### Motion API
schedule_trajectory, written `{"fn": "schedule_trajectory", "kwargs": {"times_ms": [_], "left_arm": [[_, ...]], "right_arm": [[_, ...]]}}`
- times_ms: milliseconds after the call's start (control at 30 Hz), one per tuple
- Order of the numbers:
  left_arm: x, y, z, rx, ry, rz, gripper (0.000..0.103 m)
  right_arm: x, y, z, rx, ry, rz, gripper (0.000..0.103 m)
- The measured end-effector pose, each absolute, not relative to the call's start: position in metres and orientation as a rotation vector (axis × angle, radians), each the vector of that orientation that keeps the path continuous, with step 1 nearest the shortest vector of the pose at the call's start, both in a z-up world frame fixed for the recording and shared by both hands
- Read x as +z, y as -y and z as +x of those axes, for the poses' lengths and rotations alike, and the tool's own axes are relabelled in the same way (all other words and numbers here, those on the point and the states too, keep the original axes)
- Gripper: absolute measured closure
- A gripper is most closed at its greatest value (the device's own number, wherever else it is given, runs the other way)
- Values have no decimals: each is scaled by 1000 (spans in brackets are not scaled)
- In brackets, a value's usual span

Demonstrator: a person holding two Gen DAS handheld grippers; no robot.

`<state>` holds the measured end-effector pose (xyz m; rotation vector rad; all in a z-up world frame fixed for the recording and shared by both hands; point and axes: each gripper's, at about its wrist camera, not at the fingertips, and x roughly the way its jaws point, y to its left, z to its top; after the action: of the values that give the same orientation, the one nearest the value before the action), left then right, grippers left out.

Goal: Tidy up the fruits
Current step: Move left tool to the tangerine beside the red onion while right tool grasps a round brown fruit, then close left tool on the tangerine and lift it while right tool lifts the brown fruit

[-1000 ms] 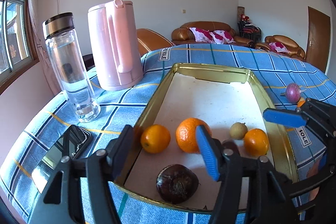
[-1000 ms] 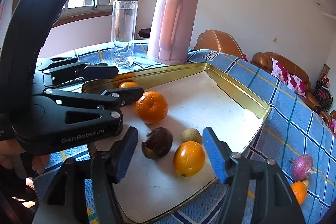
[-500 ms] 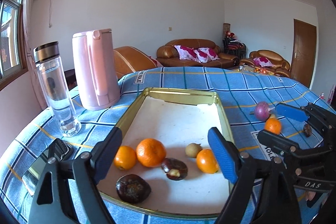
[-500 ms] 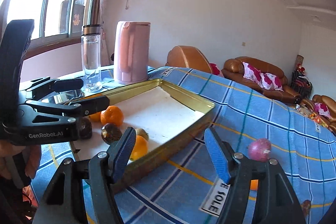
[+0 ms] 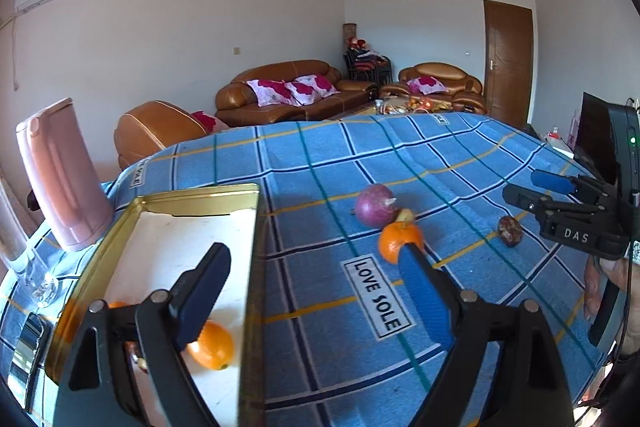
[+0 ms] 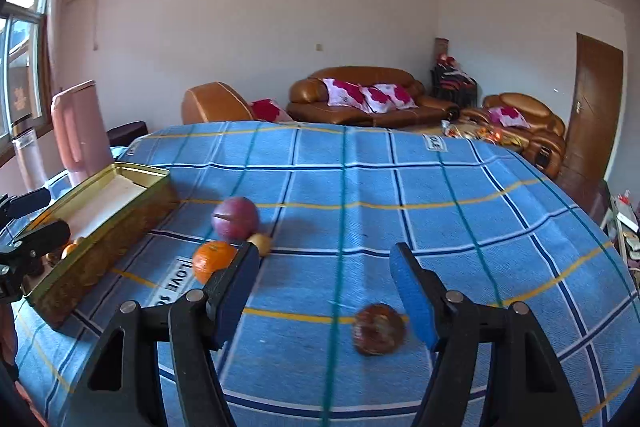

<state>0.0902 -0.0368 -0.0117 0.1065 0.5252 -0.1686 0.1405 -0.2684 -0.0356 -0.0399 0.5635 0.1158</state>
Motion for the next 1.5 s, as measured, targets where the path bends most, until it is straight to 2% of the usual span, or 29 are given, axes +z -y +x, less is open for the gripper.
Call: {"fn": "schedule_trajectory", "kwargs": {"times_ms": [433,467,533,600,633,800,1167,1267,1333,1400,1500], "left_arm": [[-49,100,140,-205,-659,165,15],[-50,102,141,-205,-663,170,15],[-53,103,143,-204,-668,170,15],[-55,101,144,-206,-677,162,15],[-56,101,144,-206,-680,161,15],[-57,99,146,-215,-683,144,15],[-64,113,176,-222,-740,153,17],[-67,114,184,-223,-762,151,20],[-69,114,188,-241,-779,140,30],[-71,115,188,-263,-788,136,34],[-73,119,190,-301,-807,141,53]], "right_arm": [[-73,301,167,119,-801,6,34],[-76,300,169,120,-819,1,35],[-80,296,169,129,-846,-20,49],[-86,292,172,142,-884,-45,52],[-86,290,171,142,-882,-55,60],[-78,281,165,133,-830,-108,60],[-53,260,189,135,-757,-42,60],[-58,255,193,129,-762,-25,60],[-63,252,193,130,-768,-17,60],[-69,249,192,133,-774,-15,60],[-71,246,191,142,-778,-12,60]]}}
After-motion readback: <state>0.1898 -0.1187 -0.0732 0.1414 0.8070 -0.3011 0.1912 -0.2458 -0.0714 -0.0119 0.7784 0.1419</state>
